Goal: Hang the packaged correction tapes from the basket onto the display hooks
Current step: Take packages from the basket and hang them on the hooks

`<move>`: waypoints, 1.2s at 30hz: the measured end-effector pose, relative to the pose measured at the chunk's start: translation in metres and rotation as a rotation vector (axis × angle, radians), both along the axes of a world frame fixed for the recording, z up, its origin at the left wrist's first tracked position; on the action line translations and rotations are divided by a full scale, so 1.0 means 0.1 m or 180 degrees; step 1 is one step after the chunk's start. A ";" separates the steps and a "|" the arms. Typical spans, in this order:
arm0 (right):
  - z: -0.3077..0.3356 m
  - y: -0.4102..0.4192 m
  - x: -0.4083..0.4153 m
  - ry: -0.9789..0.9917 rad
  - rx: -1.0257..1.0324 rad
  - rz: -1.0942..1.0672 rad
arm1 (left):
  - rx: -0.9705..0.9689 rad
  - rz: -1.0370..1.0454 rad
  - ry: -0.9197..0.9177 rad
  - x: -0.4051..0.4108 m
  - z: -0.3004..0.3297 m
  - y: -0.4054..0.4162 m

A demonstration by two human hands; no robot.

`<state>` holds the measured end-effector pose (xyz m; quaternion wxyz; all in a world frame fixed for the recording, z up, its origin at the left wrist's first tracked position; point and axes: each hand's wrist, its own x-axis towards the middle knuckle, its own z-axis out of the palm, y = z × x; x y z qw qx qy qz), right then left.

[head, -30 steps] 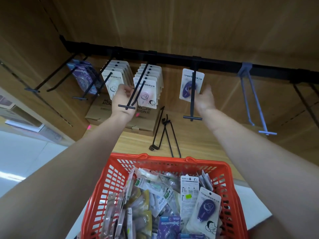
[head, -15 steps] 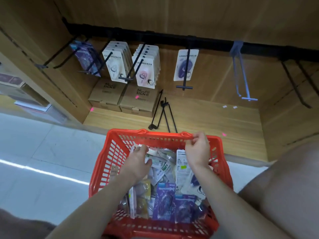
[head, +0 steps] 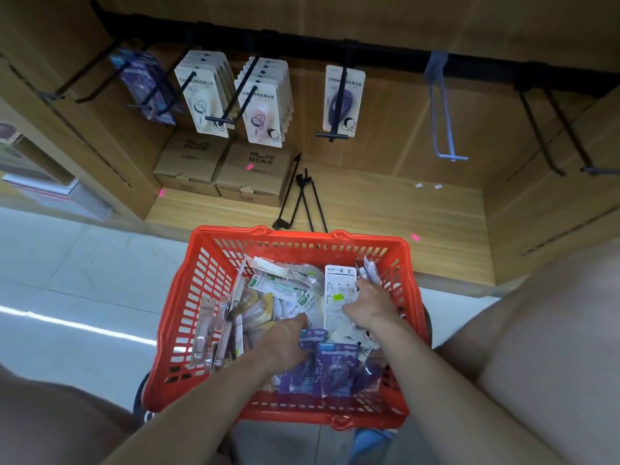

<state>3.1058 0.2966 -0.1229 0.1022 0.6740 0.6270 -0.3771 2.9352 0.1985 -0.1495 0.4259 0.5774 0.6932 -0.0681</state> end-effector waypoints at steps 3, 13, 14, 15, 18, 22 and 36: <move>0.02 0.05 0.01 0.0035 -0.0048 0.0092 | 0.0157 0.0241 -0.0208 -0.02 0.05 0.01; 0.09 0.08 0.06 -0.0400 -0.0528 0.1210 | -0.0438 -0.0107 -0.0737 -0.02 0.18 -0.04; 0.10 0.09 0.06 -0.0415 -0.0498 0.1288 | -0.0403 -0.0053 -0.0750 0.00 0.17 -0.06; 0.11 0.10 0.06 -0.0450 -0.0484 0.1371 | -0.0253 -0.0013 -0.0684 0.02 0.15 -0.09; 0.14 0.10 0.07 -0.0612 -0.0469 0.1525 | 0.0270 -0.0040 -0.0335 0.10 0.07 -0.17; 0.15 0.12 0.09 -0.0759 -0.0540 0.1568 | 0.0507 -0.0126 -0.0311 0.13 0.04 -0.18; 0.11 0.07 0.09 -0.1071 -0.0487 0.2276 | 0.0935 0.0809 -0.0141 -0.67 0.66 0.23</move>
